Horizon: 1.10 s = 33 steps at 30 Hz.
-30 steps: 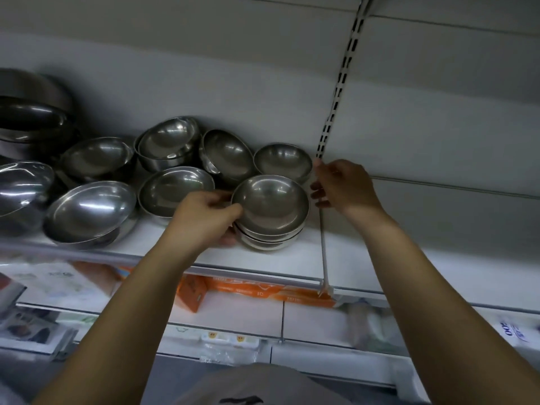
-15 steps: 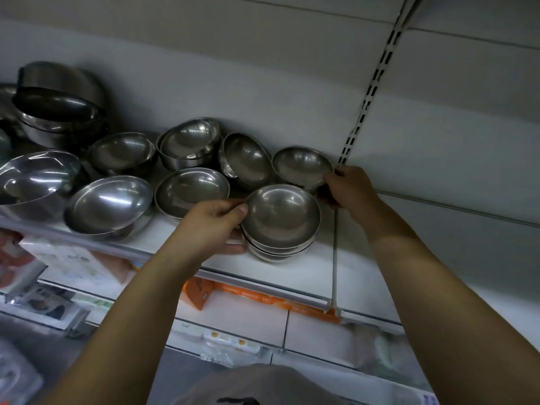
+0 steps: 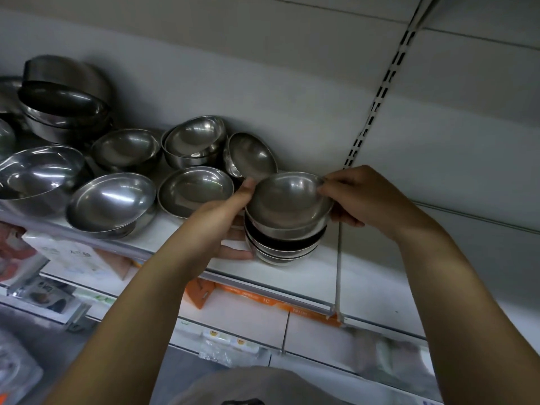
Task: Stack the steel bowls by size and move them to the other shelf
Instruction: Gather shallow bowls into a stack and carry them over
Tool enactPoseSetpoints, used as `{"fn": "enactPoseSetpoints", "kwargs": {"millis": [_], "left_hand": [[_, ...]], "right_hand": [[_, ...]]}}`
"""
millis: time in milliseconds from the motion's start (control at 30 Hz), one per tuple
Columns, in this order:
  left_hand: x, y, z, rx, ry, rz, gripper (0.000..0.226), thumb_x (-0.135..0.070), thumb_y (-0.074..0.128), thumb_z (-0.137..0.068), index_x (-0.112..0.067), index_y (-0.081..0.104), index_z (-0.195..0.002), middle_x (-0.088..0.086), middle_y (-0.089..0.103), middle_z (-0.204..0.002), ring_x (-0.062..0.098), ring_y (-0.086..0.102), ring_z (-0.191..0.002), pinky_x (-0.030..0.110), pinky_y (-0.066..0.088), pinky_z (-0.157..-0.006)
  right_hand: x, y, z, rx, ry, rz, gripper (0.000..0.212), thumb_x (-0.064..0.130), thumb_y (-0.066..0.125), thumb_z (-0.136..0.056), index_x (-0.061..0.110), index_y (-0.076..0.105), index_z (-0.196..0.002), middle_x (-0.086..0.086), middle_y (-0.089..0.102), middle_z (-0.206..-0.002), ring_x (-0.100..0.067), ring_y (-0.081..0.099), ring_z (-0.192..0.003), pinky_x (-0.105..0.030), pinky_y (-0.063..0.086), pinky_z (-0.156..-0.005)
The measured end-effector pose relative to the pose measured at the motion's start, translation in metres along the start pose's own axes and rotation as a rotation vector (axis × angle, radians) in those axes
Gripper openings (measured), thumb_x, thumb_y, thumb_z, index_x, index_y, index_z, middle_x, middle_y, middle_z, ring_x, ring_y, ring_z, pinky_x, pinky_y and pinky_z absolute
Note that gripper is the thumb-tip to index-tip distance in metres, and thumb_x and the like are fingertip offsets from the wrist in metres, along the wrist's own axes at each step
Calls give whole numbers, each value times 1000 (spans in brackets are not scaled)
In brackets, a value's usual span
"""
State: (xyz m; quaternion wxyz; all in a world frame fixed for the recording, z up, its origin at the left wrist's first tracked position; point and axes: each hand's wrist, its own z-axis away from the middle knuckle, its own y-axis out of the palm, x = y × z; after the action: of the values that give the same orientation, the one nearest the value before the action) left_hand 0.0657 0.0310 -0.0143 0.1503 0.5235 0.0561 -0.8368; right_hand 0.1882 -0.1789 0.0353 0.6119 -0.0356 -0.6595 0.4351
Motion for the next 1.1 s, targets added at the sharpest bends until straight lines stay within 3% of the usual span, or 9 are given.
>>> {"fn": "enactPoseSetpoints", "kwargs": {"millis": [133,233,400,567,667,800,933,1000,1100], "left_hand": [[1,3,0,-16,24,-37,40,-43,71,-94,-14,73,-120,8,80,-111,26,75,-107,51,65,-82],[3,3,-1,-29,45,-60,30,-29,71,-96,-14,71,-122,9,78,-114,26,74,-109,46,66,-78],[3,3,1,-26,59,-60,24,-19,68,-99,-11,71,-122,11,77,-114,27,75,-105,39,65,-70],[8,-1,6,-57,59,-30,23,-16,69,-97,-11,73,-120,11,77,-113,27,74,-106,37,65,-69],[10,-7,10,-54,57,-28,25,-17,70,-97,-11,72,-121,10,78,-113,26,74,-105,39,65,-73],[10,-10,17,-42,71,-34,23,-13,65,-99,-12,73,-121,10,79,-111,28,76,-102,42,65,-78],[11,-14,25,-78,68,-21,25,-9,64,-99,-18,76,-120,9,79,-110,29,77,-100,46,65,-81],[10,-16,29,-94,55,-18,28,-8,64,-99,-21,77,-121,8,79,-111,30,76,-102,45,65,-78],[9,-17,35,-99,45,-16,29,-7,62,-100,-23,77,-120,8,80,-111,33,75,-106,42,65,-75]], "right_hand": [[-7,6,-1,-3,15,-17,29,19,58,-98,-4,70,-86,1,58,-50,-10,43,-41,-19,36,-43],[-12,9,-2,-4,15,-32,30,27,61,-100,-1,72,-95,0,56,-50,-13,48,-44,-21,41,-47],[-13,15,-1,79,57,-199,26,38,58,-103,21,77,-99,-24,68,-69,-28,70,-56,-33,60,-57],[-19,-1,-24,81,91,-203,61,70,46,-95,18,76,-107,-10,73,-70,-23,72,-63,-29,56,-59],[-24,-2,-59,17,137,-296,54,59,54,-99,11,74,-112,-9,75,-73,-20,73,-63,-27,57,-57],[-22,20,-101,64,140,-272,44,42,62,-101,0,70,-112,-12,76,-82,-13,73,-57,-21,56,-51],[-22,41,-131,81,123,-194,47,41,68,-98,-4,72,-109,-20,77,-97,-23,73,-68,-26,58,-56],[-20,47,-142,82,103,-186,47,40,71,-96,-5,74,-107,-21,78,-95,-32,76,-77,-36,64,-68],[-19,55,-151,90,86,-177,42,38,73,-95,-3,74,-105,-17,74,-79,-27,70,-63,-30,58,-56]]}}
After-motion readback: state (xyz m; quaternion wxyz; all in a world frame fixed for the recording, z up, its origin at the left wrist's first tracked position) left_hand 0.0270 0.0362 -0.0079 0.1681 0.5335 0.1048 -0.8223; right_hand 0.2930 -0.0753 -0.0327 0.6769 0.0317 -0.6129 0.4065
